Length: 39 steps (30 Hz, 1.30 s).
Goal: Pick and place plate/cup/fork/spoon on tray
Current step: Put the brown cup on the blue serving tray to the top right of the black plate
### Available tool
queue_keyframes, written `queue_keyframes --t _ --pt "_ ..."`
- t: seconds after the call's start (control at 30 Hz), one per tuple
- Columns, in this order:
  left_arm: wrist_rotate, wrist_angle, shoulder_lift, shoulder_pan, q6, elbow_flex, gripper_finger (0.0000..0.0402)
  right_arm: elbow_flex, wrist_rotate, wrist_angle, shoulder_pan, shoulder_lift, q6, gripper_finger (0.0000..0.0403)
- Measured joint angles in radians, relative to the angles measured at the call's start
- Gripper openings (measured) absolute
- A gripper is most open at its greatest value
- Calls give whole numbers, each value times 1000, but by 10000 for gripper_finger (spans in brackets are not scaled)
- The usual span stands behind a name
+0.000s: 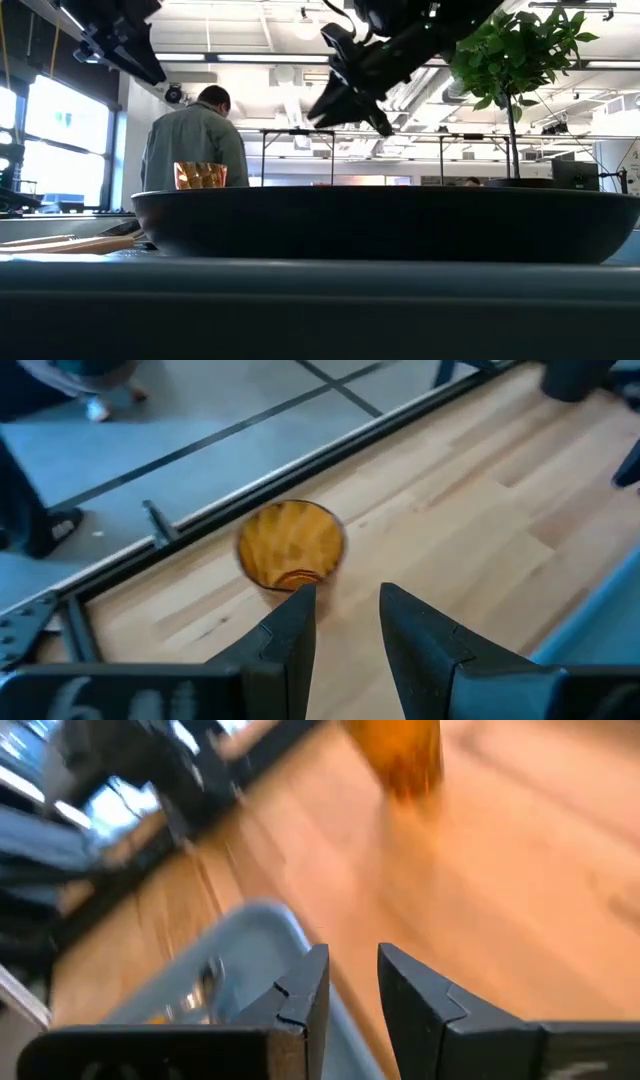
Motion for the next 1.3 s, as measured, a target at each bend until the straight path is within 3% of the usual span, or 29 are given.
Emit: queue_keyframes --t 0.3,0.7,0.9,1.13,1.3 --pt "137 58 1 219 217 0 101 0 -55 202 -102 0 4 79" --pt "306 312 24 515 494 0 102 0 -59 213 -143 1 -11 79" --pt "446 379 105 623 606 9 119 0 -65 213 -142 1 -2 79" --pt "487 378 251 698 773 108 140 0 -66 213 -142 1 13 79" --pt "586 321 334 722 893 172 137 0 -66 213 -142 1 13 79"
